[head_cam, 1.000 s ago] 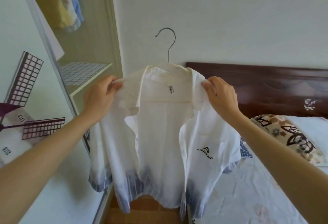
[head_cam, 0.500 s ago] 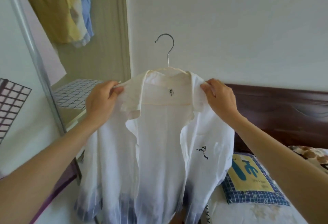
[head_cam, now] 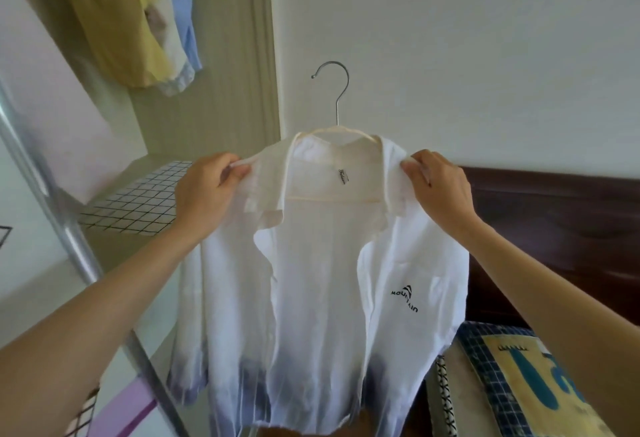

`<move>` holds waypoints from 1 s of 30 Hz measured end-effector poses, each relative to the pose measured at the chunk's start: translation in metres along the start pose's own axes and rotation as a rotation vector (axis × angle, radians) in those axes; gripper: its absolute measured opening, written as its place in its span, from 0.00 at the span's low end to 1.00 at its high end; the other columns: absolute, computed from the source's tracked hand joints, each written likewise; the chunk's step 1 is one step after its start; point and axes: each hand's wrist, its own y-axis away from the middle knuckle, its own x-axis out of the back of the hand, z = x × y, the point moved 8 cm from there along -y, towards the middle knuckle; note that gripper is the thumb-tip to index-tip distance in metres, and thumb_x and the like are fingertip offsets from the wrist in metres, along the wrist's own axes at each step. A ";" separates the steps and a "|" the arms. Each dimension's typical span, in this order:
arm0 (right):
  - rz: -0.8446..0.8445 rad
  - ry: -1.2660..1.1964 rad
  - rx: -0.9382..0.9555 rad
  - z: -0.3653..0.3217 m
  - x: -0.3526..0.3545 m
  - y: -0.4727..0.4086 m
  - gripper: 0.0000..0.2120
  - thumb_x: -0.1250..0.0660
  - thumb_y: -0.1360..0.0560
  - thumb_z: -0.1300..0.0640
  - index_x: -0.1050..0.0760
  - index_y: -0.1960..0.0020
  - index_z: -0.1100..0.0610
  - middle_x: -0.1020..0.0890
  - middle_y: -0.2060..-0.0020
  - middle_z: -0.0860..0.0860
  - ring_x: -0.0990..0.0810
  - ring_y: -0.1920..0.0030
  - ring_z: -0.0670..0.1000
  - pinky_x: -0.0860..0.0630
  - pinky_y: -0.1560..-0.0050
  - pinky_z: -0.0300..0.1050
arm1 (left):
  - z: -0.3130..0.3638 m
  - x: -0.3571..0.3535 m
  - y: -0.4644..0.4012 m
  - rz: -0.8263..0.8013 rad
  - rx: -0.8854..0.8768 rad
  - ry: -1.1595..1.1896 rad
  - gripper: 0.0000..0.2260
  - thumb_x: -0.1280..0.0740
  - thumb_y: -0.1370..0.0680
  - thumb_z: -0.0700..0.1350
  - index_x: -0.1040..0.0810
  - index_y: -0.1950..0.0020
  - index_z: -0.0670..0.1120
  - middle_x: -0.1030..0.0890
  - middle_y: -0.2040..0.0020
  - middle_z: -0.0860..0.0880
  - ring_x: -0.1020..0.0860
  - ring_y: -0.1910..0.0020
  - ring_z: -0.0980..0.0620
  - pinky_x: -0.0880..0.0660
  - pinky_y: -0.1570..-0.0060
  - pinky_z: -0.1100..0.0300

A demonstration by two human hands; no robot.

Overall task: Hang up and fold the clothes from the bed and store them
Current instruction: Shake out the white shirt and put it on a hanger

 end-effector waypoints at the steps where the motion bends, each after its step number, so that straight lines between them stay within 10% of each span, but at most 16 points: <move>1: -0.003 -0.011 0.009 0.003 -0.010 -0.010 0.14 0.42 0.17 0.50 0.24 0.47 0.60 0.20 0.52 0.55 0.23 0.53 0.59 0.39 0.56 0.44 | -0.004 -0.004 -0.007 0.008 0.007 -0.014 0.16 0.40 0.24 0.58 0.23 0.57 0.47 0.29 0.67 0.53 0.28 0.61 0.46 0.34 0.65 0.54; 16: -0.054 -0.249 0.290 0.019 -0.154 -0.228 0.14 0.40 0.18 0.51 0.23 0.47 0.61 0.20 0.55 0.56 0.22 0.53 0.61 0.35 0.56 0.47 | -0.048 -0.055 -0.137 0.186 0.052 -0.225 0.22 0.44 0.24 0.61 0.23 0.57 0.43 0.24 0.65 0.46 0.26 0.63 0.43 0.28 0.62 0.46; 30: 0.003 -0.474 0.587 -0.112 -0.217 -0.394 0.15 0.42 0.17 0.50 0.24 0.46 0.62 0.23 0.57 0.56 0.23 0.52 0.61 0.37 0.55 0.46 | -0.060 0.034 -0.224 0.410 0.183 -0.473 0.21 0.42 0.24 0.59 0.23 0.57 0.42 0.22 0.62 0.44 0.25 0.61 0.41 0.27 0.58 0.45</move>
